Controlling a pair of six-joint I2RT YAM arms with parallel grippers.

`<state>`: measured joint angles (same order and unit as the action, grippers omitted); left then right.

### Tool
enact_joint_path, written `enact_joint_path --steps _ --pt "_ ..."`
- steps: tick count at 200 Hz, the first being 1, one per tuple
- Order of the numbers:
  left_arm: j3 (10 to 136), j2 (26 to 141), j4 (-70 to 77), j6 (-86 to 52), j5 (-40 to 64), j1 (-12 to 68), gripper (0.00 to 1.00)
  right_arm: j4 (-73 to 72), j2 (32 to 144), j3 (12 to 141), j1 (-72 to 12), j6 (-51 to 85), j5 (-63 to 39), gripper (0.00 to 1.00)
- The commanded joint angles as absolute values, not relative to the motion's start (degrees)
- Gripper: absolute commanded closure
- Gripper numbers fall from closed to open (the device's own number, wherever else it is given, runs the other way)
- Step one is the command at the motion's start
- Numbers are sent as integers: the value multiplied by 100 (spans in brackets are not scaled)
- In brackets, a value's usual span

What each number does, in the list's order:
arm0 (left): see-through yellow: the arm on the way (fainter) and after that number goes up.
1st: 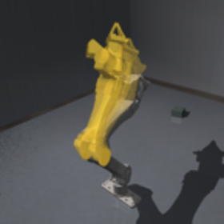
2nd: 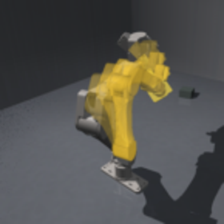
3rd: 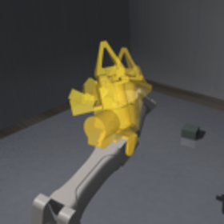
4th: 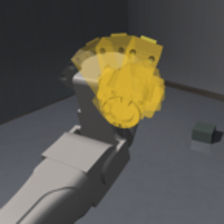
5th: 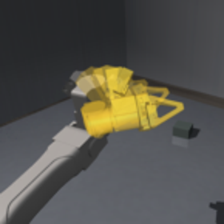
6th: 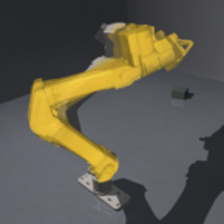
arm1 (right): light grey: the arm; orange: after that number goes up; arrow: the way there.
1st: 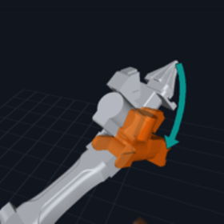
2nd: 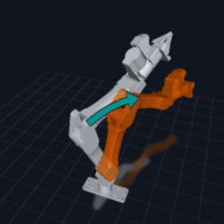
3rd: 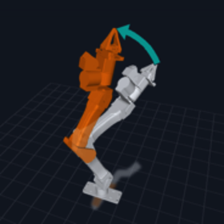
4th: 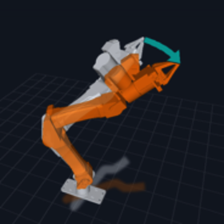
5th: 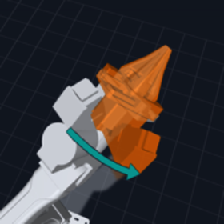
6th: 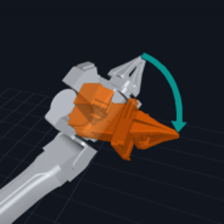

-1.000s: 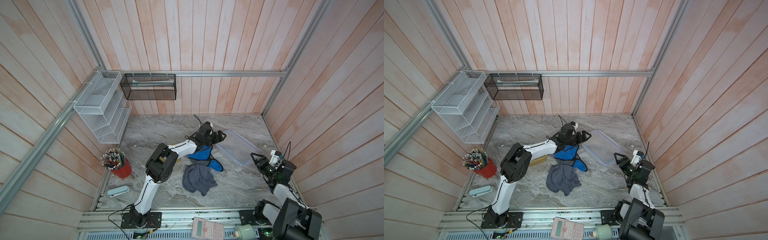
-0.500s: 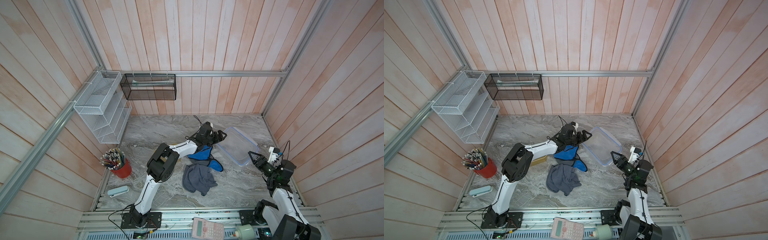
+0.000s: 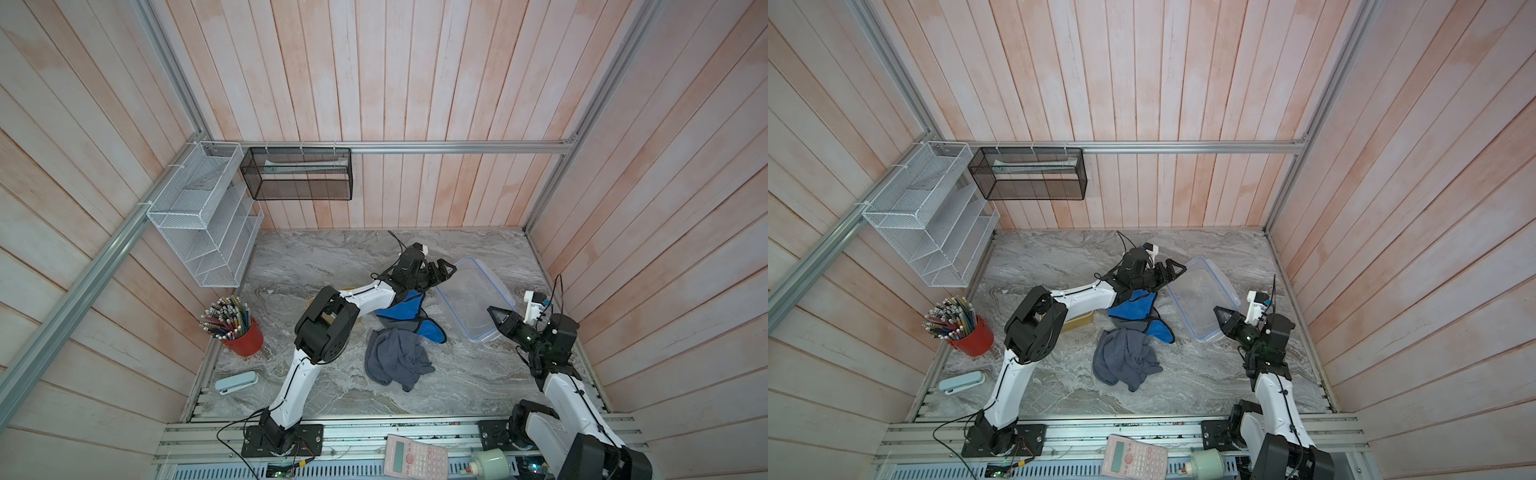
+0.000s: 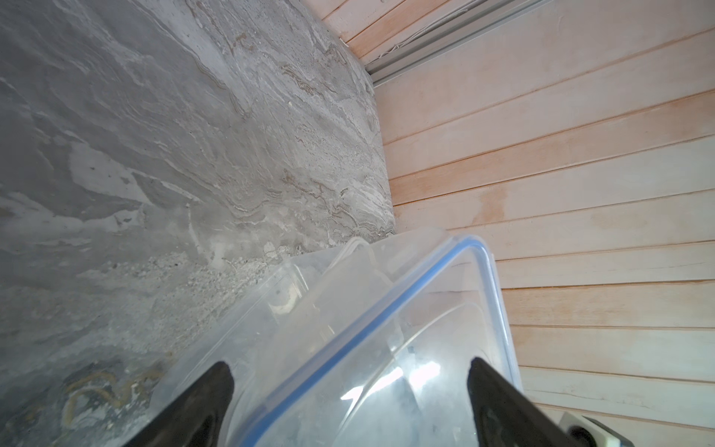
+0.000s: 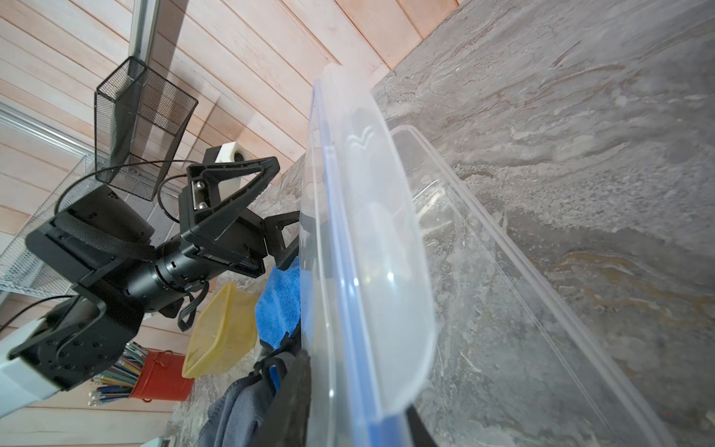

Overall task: Wipe the insides of the lunch boxes
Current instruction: Open the lid of the lunch box.

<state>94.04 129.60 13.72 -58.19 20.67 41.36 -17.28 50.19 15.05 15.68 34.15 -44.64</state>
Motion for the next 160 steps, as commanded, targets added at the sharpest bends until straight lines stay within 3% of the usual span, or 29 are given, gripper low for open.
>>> enact_joint_path --steps 1,42,91,160 --pt "9281 12976 1671 -5889 2232 4123 6 -1436 4749 1724 1494 3142 -4209 78" --pt "8930 12746 1929 -5971 2200 4001 6 -1019 4194 1815 1454 2971 -3836 85" --pt "8507 12356 2084 -5909 2027 3929 5 -733 3955 2049 1105 2719 -3161 87" --pt "7948 12035 2332 -5934 1909 3803 5 -350 3955 2449 -137 2177 -1456 90"
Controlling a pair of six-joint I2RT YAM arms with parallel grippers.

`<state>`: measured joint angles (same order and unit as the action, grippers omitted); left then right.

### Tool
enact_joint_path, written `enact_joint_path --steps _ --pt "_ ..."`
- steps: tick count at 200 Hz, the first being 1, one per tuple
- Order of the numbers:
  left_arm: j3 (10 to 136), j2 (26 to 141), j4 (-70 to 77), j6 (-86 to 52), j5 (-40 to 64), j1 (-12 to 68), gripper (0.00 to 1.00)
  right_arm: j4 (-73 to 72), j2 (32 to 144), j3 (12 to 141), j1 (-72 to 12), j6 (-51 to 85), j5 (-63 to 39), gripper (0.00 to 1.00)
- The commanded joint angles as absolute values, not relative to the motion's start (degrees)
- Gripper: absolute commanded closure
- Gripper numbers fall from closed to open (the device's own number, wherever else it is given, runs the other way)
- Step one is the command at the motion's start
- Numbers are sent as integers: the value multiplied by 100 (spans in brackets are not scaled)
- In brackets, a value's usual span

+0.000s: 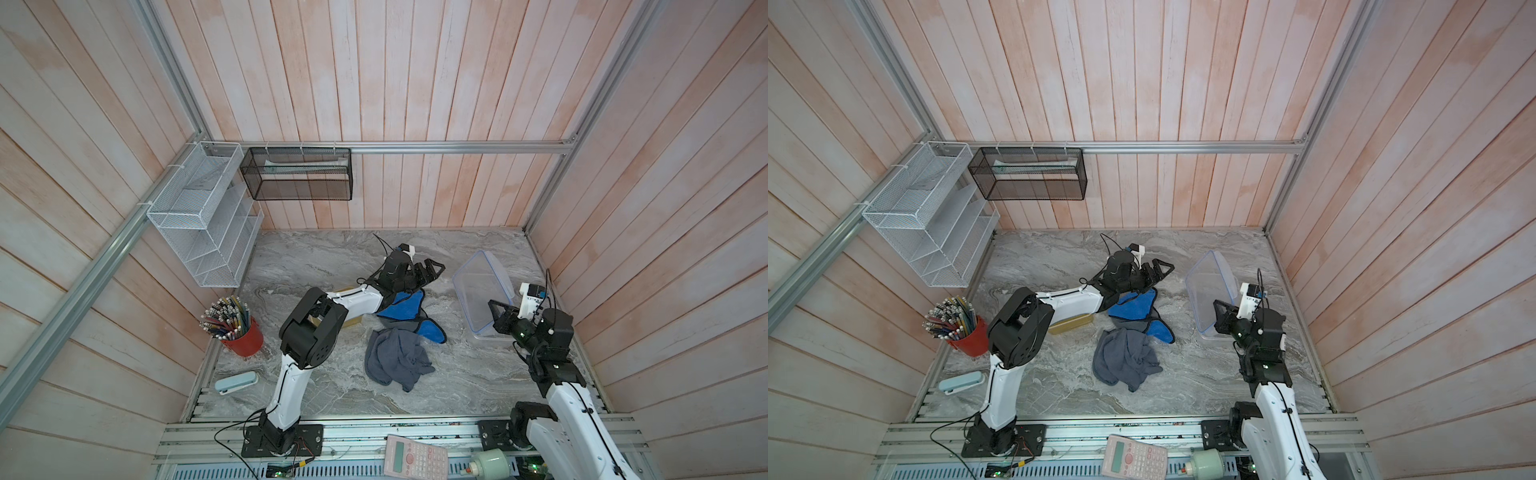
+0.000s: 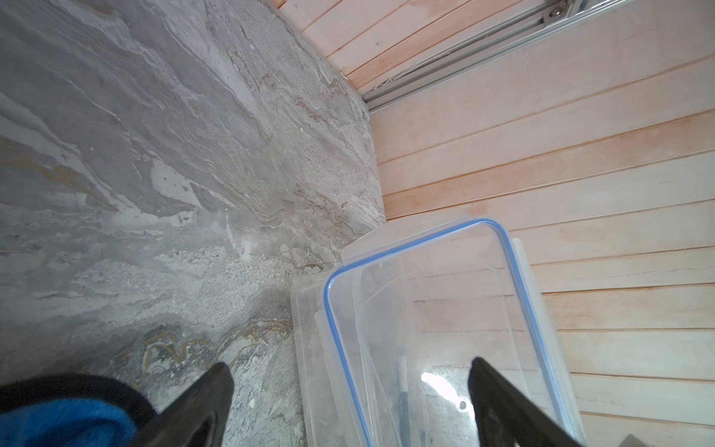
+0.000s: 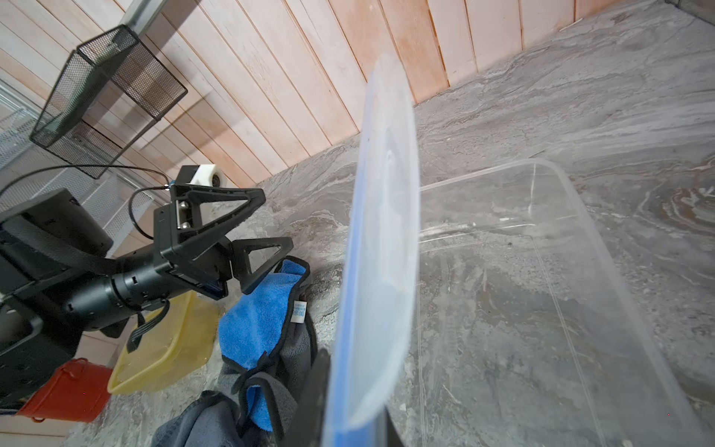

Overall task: Wipe the insides of the lunch boxes
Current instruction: Place the lid at the center of the board.

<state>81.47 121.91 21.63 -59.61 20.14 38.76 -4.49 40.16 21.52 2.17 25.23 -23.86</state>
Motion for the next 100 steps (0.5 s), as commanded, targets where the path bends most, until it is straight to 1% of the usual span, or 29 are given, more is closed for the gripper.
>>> enact_joint_path --steps 1,67,100 --pt "7942 12038 2339 -5942 1908 3805 5 -351 3959 2450 -152 2174 -1436 90" --pt "7641 11865 2467 -5961 1870 3741 5 -649 4220 2671 -836 2159 -689 90" --pt "7484 11779 2550 -5985 1854 3687 5 -592 4603 2944 -1527 1913 323 90"
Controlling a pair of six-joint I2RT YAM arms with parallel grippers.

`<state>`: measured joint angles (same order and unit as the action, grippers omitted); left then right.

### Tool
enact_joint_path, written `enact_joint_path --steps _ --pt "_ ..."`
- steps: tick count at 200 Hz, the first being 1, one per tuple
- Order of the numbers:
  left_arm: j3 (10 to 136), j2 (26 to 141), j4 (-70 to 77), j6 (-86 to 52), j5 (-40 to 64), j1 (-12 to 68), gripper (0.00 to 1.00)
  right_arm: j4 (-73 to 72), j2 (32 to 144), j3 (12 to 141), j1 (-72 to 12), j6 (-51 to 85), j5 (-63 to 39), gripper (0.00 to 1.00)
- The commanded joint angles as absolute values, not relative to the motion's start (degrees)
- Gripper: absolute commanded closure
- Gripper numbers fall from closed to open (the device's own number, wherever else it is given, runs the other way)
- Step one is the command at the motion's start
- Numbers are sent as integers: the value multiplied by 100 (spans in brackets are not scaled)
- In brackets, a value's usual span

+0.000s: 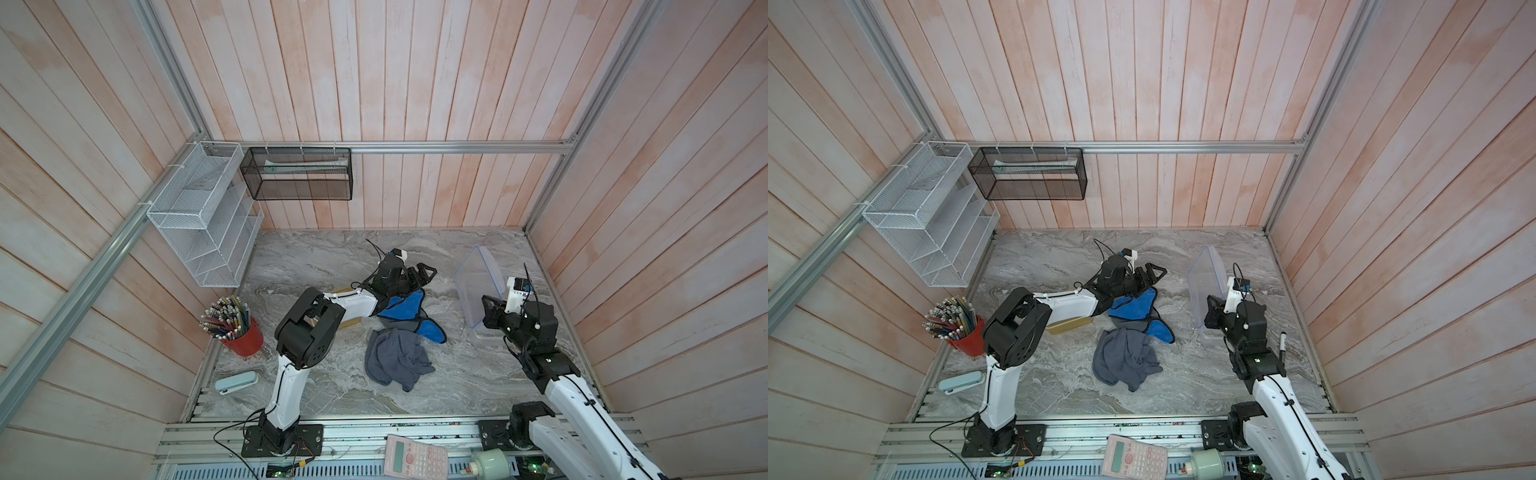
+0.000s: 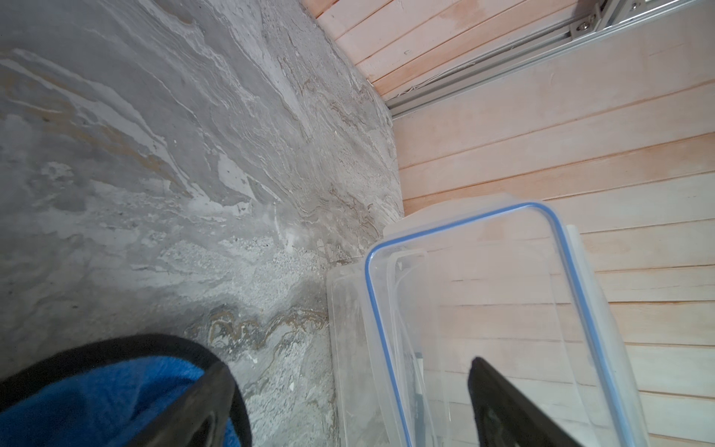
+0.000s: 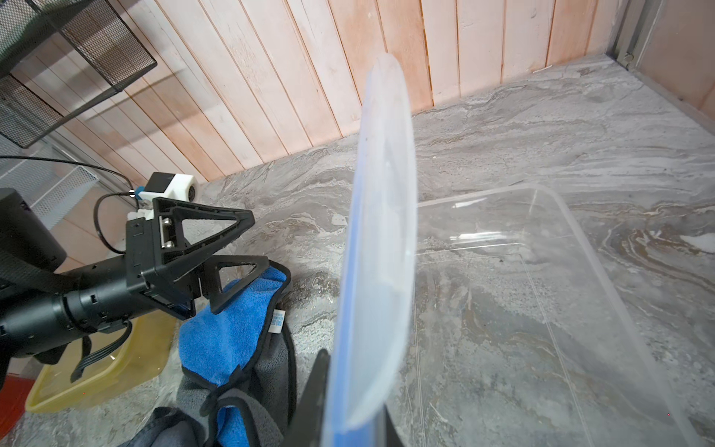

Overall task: Wipe the insides of the lunch boxes
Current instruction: Place the lid at the center of the board.

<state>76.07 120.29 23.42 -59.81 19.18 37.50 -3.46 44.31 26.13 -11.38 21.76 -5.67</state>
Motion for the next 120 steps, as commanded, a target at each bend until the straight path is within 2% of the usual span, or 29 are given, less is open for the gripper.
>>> enact_joint_path --steps 1,49,120 --pt "7477 11774 2554 -5985 1854 3689 5 -586 4617 2953 -1555 1906 364 90" --pt "7186 11525 2583 -5945 1767 3603 5 -839 5350 3371 -2321 1591 1540 90" --pt "6608 11005 2402 -5801 1460 3499 5 -1548 7396 4231 -3000 622 2843 91"
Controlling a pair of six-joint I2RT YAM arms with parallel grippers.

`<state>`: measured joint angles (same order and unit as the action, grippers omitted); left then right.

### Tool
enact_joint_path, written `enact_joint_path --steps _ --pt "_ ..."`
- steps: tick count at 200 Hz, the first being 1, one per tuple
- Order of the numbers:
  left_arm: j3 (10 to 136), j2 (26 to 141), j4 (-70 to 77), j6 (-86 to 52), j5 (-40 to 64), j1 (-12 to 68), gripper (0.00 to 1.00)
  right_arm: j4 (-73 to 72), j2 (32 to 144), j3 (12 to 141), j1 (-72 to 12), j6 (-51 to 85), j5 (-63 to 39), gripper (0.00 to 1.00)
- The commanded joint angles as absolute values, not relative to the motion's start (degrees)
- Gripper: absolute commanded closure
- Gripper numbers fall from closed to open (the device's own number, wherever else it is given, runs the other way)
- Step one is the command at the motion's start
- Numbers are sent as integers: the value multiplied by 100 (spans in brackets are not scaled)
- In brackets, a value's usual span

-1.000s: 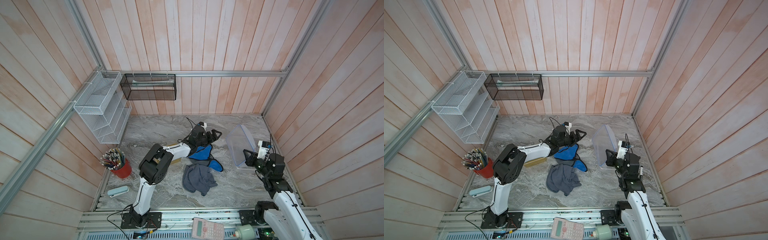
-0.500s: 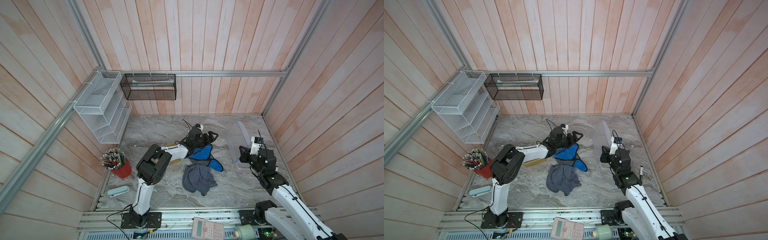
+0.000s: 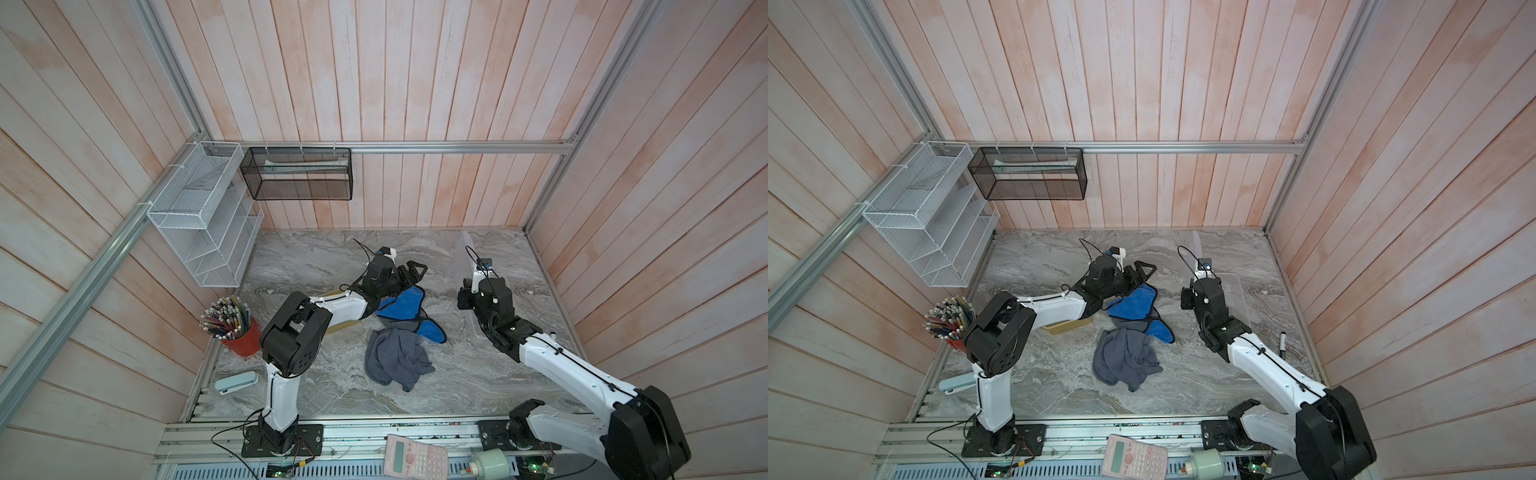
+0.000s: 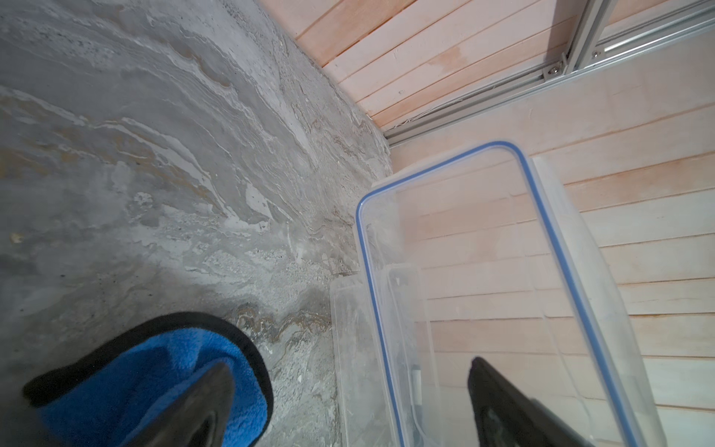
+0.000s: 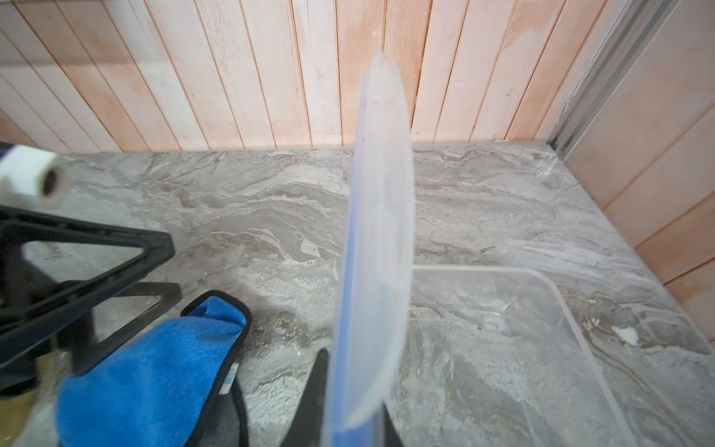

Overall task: Wipe the insides of the lunch boxes
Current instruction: Place the lid at the center of the board.

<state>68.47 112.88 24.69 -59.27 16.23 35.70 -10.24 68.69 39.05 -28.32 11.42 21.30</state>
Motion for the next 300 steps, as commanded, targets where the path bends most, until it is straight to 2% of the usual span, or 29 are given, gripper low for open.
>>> enact_joint_path --steps 1,100,146,185,259,300 --pt "6596 11000 2401 -5801 1460 3498 5 -1561 7433 4243 -3007 605 2863 91" --pt "5598 10207 2250 -5669 1246 3202 5 -1742 9862 5648 -3258 -503 3463 91" --pt "5243 9942 2172 -5613 1143 3101 5 -1628 10480 6016 -3322 -616 3649 91" --pt "5142 9797 1992 -5468 1037 3068 5 -1362 10669 6223 -3367 -438 3226 79" --pt "4983 9660 1935 -5474 935 3040 5 -901 10742 6468 -3381 66 2505 67" --pt "4966 9563 1844 -5410 835 3042 5 -600 10382 6576 -3379 497 2003 49"
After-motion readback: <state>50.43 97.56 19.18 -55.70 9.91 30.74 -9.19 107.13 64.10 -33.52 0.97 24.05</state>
